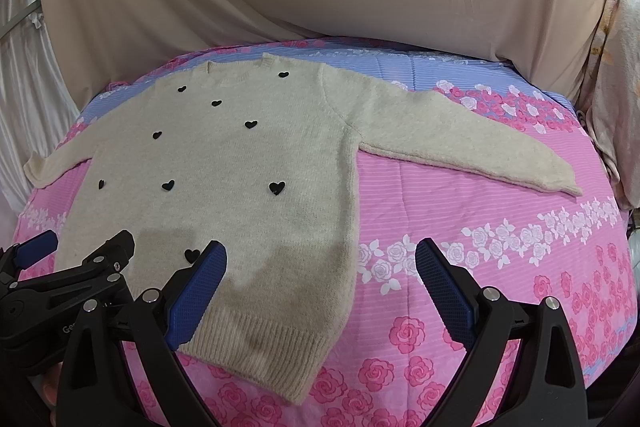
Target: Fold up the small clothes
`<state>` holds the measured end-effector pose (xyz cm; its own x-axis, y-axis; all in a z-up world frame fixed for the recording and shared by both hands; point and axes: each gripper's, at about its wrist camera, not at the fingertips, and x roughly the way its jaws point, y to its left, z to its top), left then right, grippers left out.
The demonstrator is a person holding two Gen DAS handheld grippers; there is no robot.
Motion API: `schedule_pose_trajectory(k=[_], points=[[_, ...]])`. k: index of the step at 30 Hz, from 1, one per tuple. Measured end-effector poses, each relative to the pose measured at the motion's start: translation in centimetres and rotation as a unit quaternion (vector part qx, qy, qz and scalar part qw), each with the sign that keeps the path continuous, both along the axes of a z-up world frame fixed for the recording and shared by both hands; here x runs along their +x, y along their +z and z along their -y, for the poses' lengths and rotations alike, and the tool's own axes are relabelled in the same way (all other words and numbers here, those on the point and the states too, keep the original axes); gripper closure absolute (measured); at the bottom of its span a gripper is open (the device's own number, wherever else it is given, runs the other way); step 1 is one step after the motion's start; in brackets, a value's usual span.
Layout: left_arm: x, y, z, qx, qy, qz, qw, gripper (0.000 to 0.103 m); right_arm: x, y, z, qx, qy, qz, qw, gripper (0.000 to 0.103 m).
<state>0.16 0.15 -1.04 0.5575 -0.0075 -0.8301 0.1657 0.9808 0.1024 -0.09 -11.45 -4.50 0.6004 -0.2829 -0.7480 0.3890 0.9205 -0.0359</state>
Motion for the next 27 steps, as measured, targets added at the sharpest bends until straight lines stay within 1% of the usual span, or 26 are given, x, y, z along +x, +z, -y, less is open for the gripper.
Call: schedule_pose_trajectory(k=[6, 15, 19, 21, 23, 25, 27], points=[[0.0, -0.1, 0.0, 0.001, 0.0, -0.001, 1.0, 0.005, 0.2, -0.6, 0.0, 0.003, 0.001, -0.002, 1.0, 0.009], [0.5, -0.5, 0.2, 0.006, 0.0, -0.008, 1.0, 0.005, 0.8, -0.7, 0.5, 0.01, 0.0, -0.008, 1.0, 0.009], [1.2, -0.6, 0.8, 0.005, -0.003, -0.016, 0.9998, 0.005, 1.3, -1.6, 1.8, 0.024, -0.005, -0.019, 1.0, 0.009], [1.3, -0.5, 1.2, 0.002, -0.007, -0.014, 0.9999, 0.005, 1.5, -2.2, 4.1, 0.043, -0.02, -0.021, 0.999, 0.009], [1.6, -0.3, 1.7, -0.003, -0.01, -0.009, 0.9999, 0.005, 1.1, -2.5, 7.6, 0.059, -0.057, -0.013, 0.997, 0.009], [2.0, -0.2, 2.2, -0.017, -0.012, -0.014, 0.9997, 0.005, 0.1, -2.9, 12.5, 0.069, -0.109, -0.005, 0.992, 0.01], [2.6, -0.3, 2.8, -0.03, -0.007, -0.027, 0.9991, 0.005, -1.2, -3.3, 18.1, 0.085, -0.162, 0.0, 0.983, 0.011]])
